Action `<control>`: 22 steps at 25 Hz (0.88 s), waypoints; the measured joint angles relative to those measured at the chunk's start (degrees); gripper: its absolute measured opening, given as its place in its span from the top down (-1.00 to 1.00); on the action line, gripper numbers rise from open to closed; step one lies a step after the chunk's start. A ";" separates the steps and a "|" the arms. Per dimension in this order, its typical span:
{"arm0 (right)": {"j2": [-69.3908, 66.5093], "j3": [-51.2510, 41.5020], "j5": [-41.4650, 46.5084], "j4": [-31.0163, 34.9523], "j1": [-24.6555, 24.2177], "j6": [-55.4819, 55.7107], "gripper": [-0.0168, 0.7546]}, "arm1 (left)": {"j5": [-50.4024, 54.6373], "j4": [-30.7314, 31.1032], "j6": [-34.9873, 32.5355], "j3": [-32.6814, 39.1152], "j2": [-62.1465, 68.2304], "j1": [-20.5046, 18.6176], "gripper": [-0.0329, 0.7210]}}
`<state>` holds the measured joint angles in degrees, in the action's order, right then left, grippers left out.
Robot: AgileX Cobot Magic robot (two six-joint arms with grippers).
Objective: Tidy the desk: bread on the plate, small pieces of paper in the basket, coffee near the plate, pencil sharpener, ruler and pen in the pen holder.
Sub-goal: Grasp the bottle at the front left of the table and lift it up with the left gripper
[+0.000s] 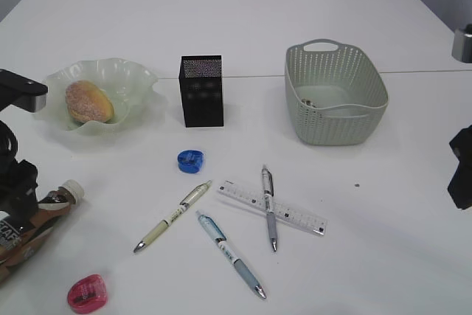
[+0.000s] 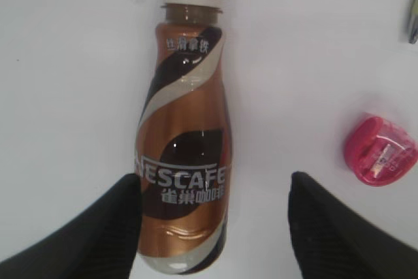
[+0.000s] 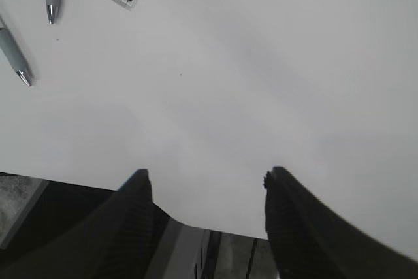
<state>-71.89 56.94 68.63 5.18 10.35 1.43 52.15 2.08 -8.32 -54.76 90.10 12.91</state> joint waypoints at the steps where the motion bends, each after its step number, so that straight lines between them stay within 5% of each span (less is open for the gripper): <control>1: 0.00 0.00 -0.27 0.00 0.00 0.00 -0.10 | -0.65 0.13 -0.93 0.00 0.59 0.00 -0.46; 22: 0.00 0.00 -3.32 0.00 0.00 -0.81 -0.10 | -8.34 2.03 -5.55 -0.13 10.21 0.00 -0.62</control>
<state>-71.89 56.94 65.31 5.18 10.35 0.63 43.81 4.11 -13.86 -54.89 100.31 12.91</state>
